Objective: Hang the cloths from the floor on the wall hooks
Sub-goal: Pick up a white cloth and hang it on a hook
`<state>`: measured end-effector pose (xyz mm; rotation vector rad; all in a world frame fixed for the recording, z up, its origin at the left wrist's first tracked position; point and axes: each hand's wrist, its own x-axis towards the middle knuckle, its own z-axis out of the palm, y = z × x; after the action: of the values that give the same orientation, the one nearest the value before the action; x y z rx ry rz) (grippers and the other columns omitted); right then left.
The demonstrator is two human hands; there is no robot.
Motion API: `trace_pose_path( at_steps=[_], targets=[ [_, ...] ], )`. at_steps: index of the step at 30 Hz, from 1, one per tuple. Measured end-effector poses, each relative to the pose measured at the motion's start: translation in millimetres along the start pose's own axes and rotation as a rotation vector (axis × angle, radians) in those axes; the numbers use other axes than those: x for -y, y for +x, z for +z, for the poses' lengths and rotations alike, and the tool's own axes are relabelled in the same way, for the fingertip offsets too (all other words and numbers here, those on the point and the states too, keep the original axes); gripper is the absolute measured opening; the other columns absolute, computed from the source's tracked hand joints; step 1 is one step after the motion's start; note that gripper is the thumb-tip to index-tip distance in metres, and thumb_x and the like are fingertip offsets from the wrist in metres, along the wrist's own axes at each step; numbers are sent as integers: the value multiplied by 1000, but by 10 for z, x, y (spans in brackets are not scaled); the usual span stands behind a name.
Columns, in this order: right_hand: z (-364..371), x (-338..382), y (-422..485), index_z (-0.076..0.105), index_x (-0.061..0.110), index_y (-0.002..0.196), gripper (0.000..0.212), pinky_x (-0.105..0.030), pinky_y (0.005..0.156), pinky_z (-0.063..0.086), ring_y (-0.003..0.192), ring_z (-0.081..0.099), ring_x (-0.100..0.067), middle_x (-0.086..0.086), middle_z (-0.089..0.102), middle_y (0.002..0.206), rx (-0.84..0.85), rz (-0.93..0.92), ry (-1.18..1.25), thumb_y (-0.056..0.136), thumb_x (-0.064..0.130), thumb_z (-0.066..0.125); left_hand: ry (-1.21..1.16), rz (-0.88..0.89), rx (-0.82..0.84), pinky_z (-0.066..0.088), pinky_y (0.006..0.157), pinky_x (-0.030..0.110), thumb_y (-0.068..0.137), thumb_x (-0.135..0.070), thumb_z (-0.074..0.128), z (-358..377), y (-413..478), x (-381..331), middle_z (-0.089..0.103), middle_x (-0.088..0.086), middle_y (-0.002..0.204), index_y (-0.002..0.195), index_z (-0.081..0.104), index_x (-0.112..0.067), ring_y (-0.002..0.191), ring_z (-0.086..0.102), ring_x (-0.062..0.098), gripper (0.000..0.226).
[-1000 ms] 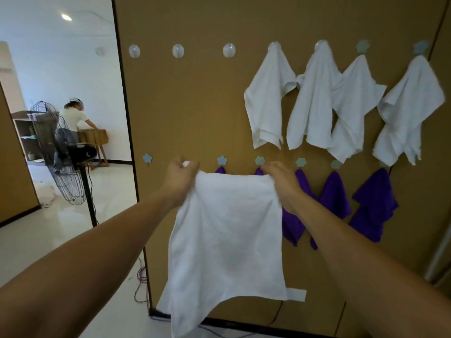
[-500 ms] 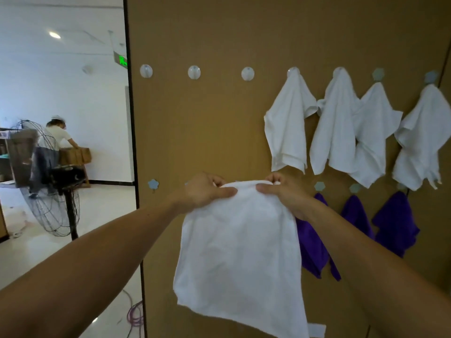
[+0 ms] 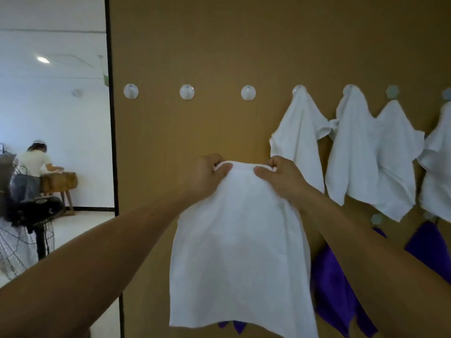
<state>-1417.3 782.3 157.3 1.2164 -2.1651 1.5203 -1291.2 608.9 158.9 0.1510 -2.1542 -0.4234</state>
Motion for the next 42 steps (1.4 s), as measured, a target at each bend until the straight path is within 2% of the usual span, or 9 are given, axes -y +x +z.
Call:
trace_pose_path(
  at_steps=[4,6,17,24,28,35,37,40,42],
  targets=[
    [-26,25,485,61,29,85,31,-14,57,44,72,62,0,19,63,81,134,-62,-22,73,55,74,-18,4,-71,42,58,24,85,-42,63,155,555,160,59,-14,69,68,56,-31,67,56,7,22],
    [-102,-1,738,68,22,80,31,-9,49,45,61,64,3,11,70,70,153,-62,48,72,50,78,-27,16,-101,44,59,28,84,-45,62,221,824,215,58,-14,67,64,53,-32,66,56,8,26],
    [-140,103,2266,69,14,88,27,-46,84,54,86,67,-24,-4,71,89,-304,-158,102,86,39,60,237,117,-322,39,56,27,92,-48,46,271,2303,149,60,-8,73,85,56,-23,67,56,13,28],
    [-270,246,3189,69,18,101,35,-28,70,42,90,65,-24,-2,70,98,-487,-141,-65,85,48,58,294,168,-392,24,50,24,93,-45,46,291,3185,214,48,-9,72,85,51,-26,61,43,11,21],
    [-249,120,3483,67,18,104,38,-37,83,51,91,64,-25,-3,69,104,-498,-89,-140,82,48,59,337,123,-345,24,51,25,93,-44,48,422,3454,317,48,-7,76,90,54,-25,66,44,13,20],
    [-211,-46,3581,58,21,73,34,-30,63,51,72,63,-18,4,64,77,-451,-52,-97,70,54,63,317,74,-250,33,55,27,91,-42,46,570,3487,429,49,-5,65,73,51,-17,64,51,18,31],
    [-197,-71,3526,61,19,71,35,-31,62,55,67,66,-19,0,67,74,-384,31,-2,64,52,68,106,-35,-109,34,51,25,87,-40,54,606,3439,386,55,-2,64,68,56,-13,61,54,18,34],
    [-145,-113,3404,61,13,70,33,-24,50,47,56,63,-18,-3,65,67,-295,150,-4,71,45,65,-211,-289,86,35,50,25,86,-48,57,627,3308,313,64,-2,87,94,67,-10,71,58,16,40],
    [-119,-123,3349,59,12,70,35,-24,49,42,56,60,-17,-1,62,65,-281,125,-82,72,47,56,-87,-254,202,34,54,22,94,-49,48,608,3279,321,57,-4,94,108,64,-12,76,53,14,42]
  ],
)
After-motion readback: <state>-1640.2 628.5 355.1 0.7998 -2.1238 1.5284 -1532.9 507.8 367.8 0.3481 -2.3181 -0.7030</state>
